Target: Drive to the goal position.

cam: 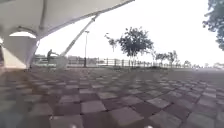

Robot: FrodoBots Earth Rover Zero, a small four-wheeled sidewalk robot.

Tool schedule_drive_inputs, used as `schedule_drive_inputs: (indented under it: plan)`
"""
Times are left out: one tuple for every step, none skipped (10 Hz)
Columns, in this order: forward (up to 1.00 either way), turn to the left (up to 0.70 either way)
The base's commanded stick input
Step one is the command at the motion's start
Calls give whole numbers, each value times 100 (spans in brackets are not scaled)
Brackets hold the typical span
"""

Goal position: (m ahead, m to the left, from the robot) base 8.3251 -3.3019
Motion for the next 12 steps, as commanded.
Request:
schedule_drive_inputs:
  plan:
    - [85, -34]
    - [85, -34]
    - [85, -34]
    - [85, -34]
    - [85, -34]
    - [85, -34]
    - [85, -34]
    - [85, -34]
    - [85, -34]
    - [85, -34]
    - [85, -34]
    - [85, -34]
